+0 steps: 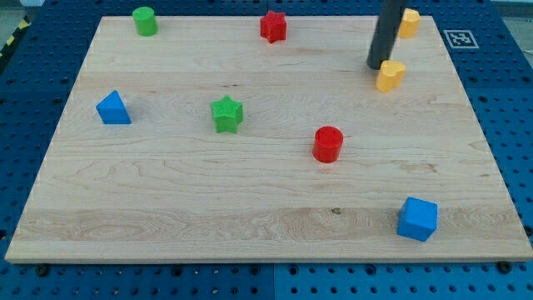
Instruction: Push the yellow heart towards right center
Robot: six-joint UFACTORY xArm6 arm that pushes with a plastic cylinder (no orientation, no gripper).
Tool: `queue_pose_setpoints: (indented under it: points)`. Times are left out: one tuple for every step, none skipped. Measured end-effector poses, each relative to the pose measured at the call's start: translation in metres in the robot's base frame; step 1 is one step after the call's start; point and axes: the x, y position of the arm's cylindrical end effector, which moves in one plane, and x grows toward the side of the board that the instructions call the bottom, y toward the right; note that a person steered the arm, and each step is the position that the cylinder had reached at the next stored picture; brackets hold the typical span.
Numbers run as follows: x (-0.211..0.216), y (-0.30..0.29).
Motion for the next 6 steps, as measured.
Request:
queue_pose_setpoints:
  points:
    - [0.001,0.023]
    - [0.001,0.024]
    - [0.001,-0.007]
    - [0.001,-0.015]
    - [0.002,-0.002]
    - [0.011,-0.002]
